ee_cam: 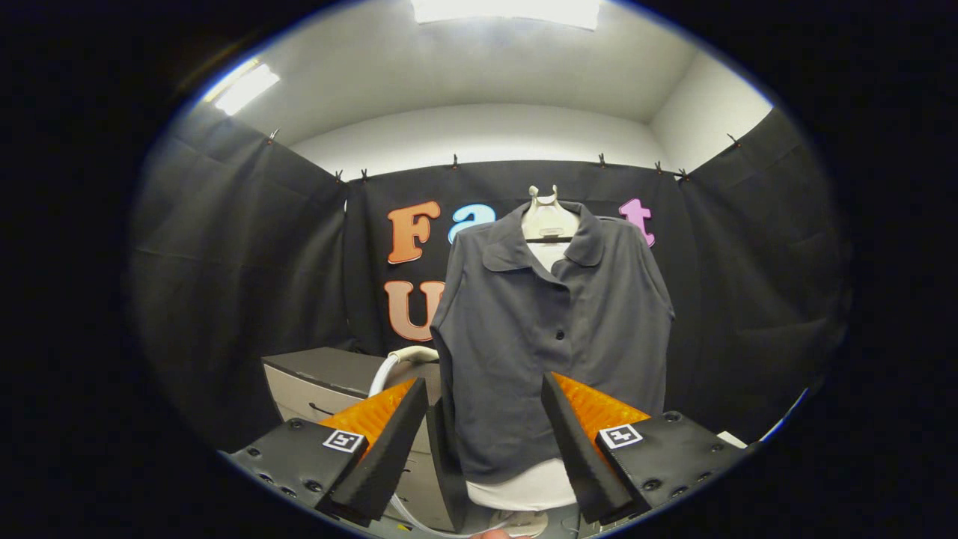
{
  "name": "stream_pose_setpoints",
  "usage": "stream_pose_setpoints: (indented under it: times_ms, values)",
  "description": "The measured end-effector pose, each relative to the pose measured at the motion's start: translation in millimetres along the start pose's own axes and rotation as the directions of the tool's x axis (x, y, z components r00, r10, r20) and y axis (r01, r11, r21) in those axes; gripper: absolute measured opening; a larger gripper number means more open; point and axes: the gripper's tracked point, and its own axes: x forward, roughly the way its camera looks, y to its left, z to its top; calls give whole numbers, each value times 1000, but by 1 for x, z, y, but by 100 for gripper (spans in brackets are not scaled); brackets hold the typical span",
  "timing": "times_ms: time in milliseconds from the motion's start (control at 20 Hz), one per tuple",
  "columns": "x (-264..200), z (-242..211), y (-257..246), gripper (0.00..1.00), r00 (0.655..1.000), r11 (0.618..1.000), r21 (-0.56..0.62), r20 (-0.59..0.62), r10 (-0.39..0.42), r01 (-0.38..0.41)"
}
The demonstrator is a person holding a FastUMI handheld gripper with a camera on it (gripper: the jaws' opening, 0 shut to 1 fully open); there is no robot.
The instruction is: Iron the clothes twice with a garment steamer, once on the left side and once on the right side.
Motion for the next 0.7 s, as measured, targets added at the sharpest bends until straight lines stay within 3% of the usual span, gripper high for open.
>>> stream_pose_setpoints:
  times_ms: [350, 700]
  values:
    - [80, 19, 48, 99, 987, 987, 40, -13, 159, -158]
    - [199, 62, 121, 98, 993, 987, -117, 48, 112, -106]
